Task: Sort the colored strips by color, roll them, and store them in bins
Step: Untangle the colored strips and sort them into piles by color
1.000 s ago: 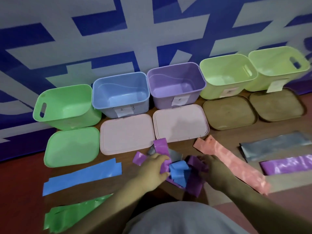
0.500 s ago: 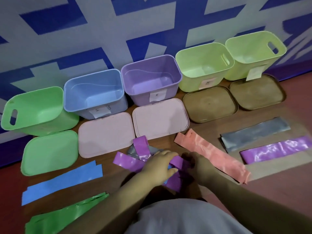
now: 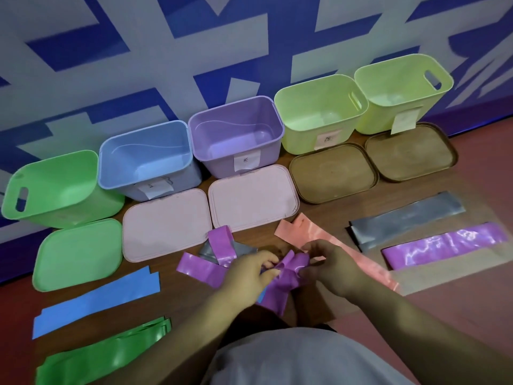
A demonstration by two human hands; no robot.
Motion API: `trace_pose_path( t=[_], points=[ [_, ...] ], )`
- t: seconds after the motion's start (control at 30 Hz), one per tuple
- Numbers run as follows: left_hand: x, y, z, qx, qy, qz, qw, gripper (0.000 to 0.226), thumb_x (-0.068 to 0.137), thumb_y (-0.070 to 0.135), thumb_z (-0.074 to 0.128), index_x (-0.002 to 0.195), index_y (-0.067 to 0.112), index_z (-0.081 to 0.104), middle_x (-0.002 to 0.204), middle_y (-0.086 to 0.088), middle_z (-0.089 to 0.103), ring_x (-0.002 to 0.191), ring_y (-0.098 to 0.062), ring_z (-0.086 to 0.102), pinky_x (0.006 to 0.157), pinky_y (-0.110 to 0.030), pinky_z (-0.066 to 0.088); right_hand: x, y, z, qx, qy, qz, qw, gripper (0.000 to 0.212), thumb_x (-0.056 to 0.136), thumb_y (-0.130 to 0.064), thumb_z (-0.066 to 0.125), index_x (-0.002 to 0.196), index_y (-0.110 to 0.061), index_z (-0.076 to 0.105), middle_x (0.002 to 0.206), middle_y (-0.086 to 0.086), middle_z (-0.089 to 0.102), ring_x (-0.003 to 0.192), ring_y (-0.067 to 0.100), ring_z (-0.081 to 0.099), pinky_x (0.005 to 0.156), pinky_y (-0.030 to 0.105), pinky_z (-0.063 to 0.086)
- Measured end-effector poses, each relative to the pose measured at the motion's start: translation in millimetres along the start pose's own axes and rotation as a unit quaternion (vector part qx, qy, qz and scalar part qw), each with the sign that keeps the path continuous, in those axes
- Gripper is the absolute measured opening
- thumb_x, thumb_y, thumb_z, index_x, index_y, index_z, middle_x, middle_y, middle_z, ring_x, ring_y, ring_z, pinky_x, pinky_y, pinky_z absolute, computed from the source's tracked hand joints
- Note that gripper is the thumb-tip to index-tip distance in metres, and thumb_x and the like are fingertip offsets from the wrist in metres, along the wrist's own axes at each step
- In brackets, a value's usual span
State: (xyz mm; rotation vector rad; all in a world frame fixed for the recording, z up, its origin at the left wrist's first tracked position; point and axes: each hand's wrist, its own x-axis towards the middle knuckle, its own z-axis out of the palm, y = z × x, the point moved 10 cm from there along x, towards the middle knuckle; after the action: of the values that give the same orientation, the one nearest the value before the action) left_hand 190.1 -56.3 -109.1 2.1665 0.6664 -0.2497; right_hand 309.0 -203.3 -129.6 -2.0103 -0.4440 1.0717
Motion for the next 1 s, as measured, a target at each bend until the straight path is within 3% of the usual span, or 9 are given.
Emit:
trace_pose_path(
  t=[0.07, 0.13, 0.3, 0.4, 0.47, 0.63, 0.8, 0.93, 1.0],
  points=[
    [-5, -5, -12, -0.094, 0.022, -0.022, 0.995, 0.024, 0.09, 0.017, 0.071, 0.109, 0.031, 0.068, 0.088, 0.007, 0.069, 0.084, -0.009, 0.064, 0.079, -0.016, 0.049, 0, -11, -5, 0.013, 0.001, -0.018, 1.0, 0.045, 0.067, -0.014, 0.088, 0.103, -0.027, 0.064, 0.099, -0.004, 0.069, 0.086, 0.016, 0.071, 0.073, 0.025, 0.057],
    [-12, -8, -25, -0.159, 0.045, -0.03, 0.986, 0.037, 0.089, 0.008, 0.071, 0.106, 0.039, 0.063, 0.078, 0.003, 0.065, 0.075, -0.011, 0.062, 0.077, -0.023, 0.05, -1, -22, -7, 0.023, -0.004, -0.039, 0.999, 0.046, 0.068, -0.012, 0.087, 0.104, -0.026, 0.063, 0.097, 0.0, 0.068, 0.081, 0.019, 0.07, 0.068, 0.025, 0.056],
    [-32, -8, -57, -0.267, 0.102, -0.06, 0.956, 0.053, 0.09, 0.001, 0.067, 0.128, 0.035, 0.052, 0.071, -0.004, 0.058, 0.072, -0.008, 0.058, 0.076, -0.021, 0.05, -5, -52, 0, 0.01, -0.046, -0.099, 0.994, 0.048, 0.069, -0.005, 0.085, 0.105, -0.027, 0.062, 0.086, -0.001, 0.065, 0.068, 0.012, 0.063, 0.065, 0.022, 0.052],
    [-44, -18, -75, -0.319, 0.171, -0.09, 0.928, 0.045, 0.091, 0.004, 0.066, 0.122, 0.035, 0.057, 0.093, -0.002, 0.066, 0.088, -0.011, 0.065, 0.084, -0.033, 0.057, -3, -56, 13, -0.024, -0.088, -0.113, 0.989, 0.048, 0.068, -0.007, 0.084, 0.103, -0.03, 0.062, 0.078, -0.005, 0.066, 0.066, 0.007, 0.06, 0.068, 0.03, 0.051],
    [-52, -24, -77, -0.36, 0.191, -0.106, 0.907, 0.04, 0.092, 0.004, 0.065, 0.114, 0.036, 0.06, 0.109, 0.003, 0.069, 0.101, -0.012, 0.068, 0.088, -0.037, 0.059, -6, -57, 25, -0.013, -0.126, -0.109, 0.986, 0.045, 0.066, -0.009, 0.083, 0.101, -0.028, 0.063, 0.081, -0.008, 0.069, 0.071, 0.005, 0.062, 0.071, 0.028, 0.051],
    [-69, -42, -92, -0.35, 0.253, -0.113, 0.895, 0.032, 0.092, 0.006, 0.065, 0.105, 0.036, 0.065, 0.096, -0.002, 0.072, 0.096, -0.026, 0.069, 0.082, -0.046, 0.059, -16, -69, 52, -0.014, -0.174, -0.128, 0.976, 0.038, 0.067, -0.013, 0.083, 0.098, -0.027, 0.065, 0.089, -0.006, 0.069, 0.08, 0.007, 0.062, 0.076, 0.029, 0.052],
    [-77, -62, -104, -0.355, 0.266, -0.122, 0.888, 0.031, 0.09, 0.011, 0.068, 0.095, 0.042, 0.066, 0.093, -0.01, 0.072, 0.093, -0.035, 0.068, 0.081, -0.055, 0.056, -32, -79, 64, -0.007, -0.202, -0.123, 0.972, 0.047, 0.073, -0.004, 0.082, 0.112, -0.022, 0.063, 0.09, -0.008, 0.062, 0.078, 0.007, 0.059, 0.069, 0.023, 0.049],
    [-81, -79, -111, -0.373, 0.28, -0.131, 0.875, 0.028, 0.083, 0.013, 0.066, 0.093, 0.04, 0.066, 0.093, -0.006, 0.073, 0.095, -0.033, 0.069, 0.078, -0.049, 0.057, -43, -79, 62, -0.044, -0.212, -0.124, 0.968, 0.048, 0.078, 0.003, 0.075, 0.116, -0.023, 0.061, 0.092, -0.009, 0.068, 0.083, 0.006, 0.062, 0.073, 0.023, 0.05],
    [-81, -90, -111, -0.369, 0.277, -0.145, 0.876, 0.028, 0.083, 0.013, 0.066, 0.094, 0.038, 0.066, 0.094, -0.003, 0.073, 0.096, -0.03, 0.069, 0.081, -0.053, 0.057, -46, -76, 56, -0.066, -0.205, -0.114, 0.97, 0.045, 0.081, 0.005, 0.071, 0.114, -0.024, 0.061, 0.09, -0.013, 0.07, 0.08, 0.001, 0.062, 0.071, 0.018, 0.048]
  ],
)
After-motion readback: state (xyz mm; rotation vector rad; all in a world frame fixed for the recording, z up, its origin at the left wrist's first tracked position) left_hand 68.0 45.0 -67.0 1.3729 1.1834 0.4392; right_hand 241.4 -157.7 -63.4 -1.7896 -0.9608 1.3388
